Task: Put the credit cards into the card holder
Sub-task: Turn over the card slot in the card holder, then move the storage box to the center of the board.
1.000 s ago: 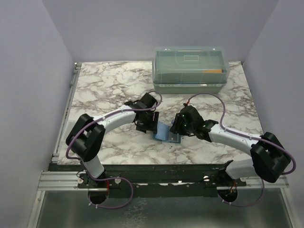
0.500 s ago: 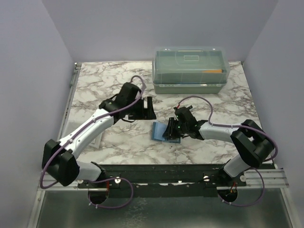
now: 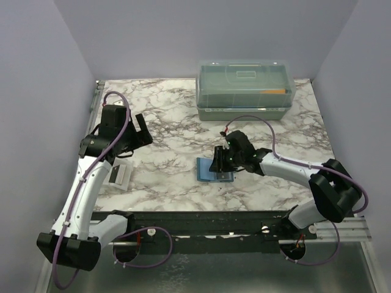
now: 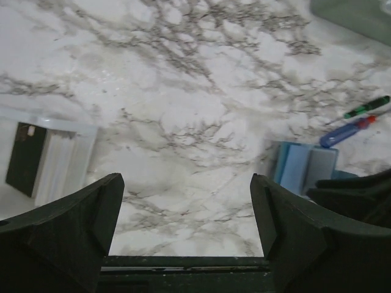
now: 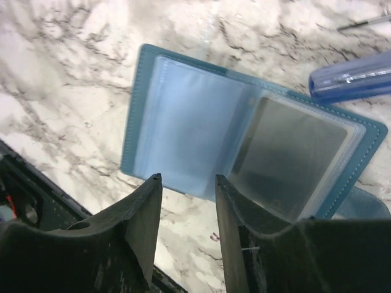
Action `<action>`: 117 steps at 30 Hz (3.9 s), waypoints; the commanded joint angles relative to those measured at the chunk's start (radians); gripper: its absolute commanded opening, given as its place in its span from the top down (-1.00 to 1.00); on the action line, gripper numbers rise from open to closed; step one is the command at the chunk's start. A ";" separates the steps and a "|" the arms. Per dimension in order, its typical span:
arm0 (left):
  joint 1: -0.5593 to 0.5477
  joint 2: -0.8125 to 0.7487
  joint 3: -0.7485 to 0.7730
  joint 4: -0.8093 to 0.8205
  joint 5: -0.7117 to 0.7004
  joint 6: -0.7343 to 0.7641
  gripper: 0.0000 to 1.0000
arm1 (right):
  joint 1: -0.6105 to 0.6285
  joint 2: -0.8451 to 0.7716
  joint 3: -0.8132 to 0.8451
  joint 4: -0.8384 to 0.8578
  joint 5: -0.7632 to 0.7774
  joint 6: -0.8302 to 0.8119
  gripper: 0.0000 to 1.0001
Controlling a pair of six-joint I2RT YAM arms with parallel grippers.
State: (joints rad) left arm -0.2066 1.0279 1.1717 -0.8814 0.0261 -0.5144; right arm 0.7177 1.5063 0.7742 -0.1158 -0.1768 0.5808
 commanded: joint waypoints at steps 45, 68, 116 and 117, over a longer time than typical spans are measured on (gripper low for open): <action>0.534 0.432 -0.149 0.098 -0.132 -0.528 -0.46 | -0.017 -0.159 -0.048 -0.006 -0.154 -0.209 0.09; 0.536 0.454 -0.278 0.198 -0.058 -0.561 -0.34 | -0.017 -0.162 -0.049 -0.012 -0.140 -0.210 0.09; 0.535 0.750 -0.060 0.419 0.054 -0.823 0.14 | -0.017 -0.151 -0.052 -0.020 -0.126 -0.206 0.10; 0.535 0.769 -0.044 0.423 0.065 -0.826 0.14 | -0.017 -0.151 -0.052 -0.021 -0.123 -0.208 0.10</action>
State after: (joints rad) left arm 0.3271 1.7176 1.0695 -0.5259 0.0402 -1.2865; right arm 0.7048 1.3479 0.7261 -0.1215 -0.3264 0.3908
